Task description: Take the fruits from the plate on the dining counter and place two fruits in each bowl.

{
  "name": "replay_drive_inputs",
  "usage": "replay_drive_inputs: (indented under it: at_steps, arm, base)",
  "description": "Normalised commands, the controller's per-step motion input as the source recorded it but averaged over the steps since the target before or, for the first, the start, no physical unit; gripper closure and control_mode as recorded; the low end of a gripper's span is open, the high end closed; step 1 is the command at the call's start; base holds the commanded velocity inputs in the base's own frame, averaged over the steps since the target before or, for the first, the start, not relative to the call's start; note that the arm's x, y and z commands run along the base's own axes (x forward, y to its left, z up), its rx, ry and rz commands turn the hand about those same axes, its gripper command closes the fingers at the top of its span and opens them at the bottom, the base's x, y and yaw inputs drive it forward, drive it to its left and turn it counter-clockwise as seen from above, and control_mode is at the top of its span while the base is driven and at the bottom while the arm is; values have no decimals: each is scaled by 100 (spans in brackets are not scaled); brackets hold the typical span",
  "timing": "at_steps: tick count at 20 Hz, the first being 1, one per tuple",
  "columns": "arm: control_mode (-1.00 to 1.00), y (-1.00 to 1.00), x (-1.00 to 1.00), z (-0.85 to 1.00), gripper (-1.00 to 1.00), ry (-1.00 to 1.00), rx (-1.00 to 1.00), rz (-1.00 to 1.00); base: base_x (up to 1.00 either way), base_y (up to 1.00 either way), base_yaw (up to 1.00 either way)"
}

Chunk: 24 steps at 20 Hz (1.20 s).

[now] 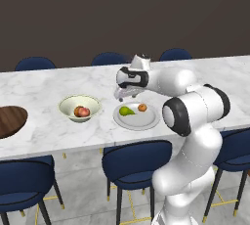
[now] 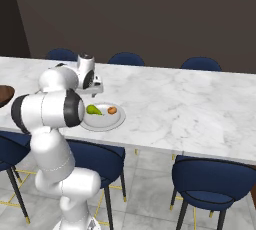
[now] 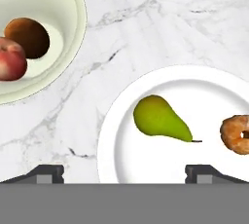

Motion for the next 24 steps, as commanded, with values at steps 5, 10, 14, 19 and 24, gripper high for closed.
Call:
replay_drive_inputs:
  at_steps: [5,10,14,19,24]
  arm:
    - [-100,-45,4,-29,-100,0,-6,38]
    - [-100,-6,12,-42,-100,1,-15,28]
    - [-100,19,35,-34,-100,0,-10,17]
    - [-100,8,29,-11,-100,0,-1,14]
    - [-100,0,21,-10,-100,0,0,11]
  base:
    - [0,0,0]
    - [0,0,0]
    - [0,0,0]
    - [0,0,0]
    - [0,0,0]
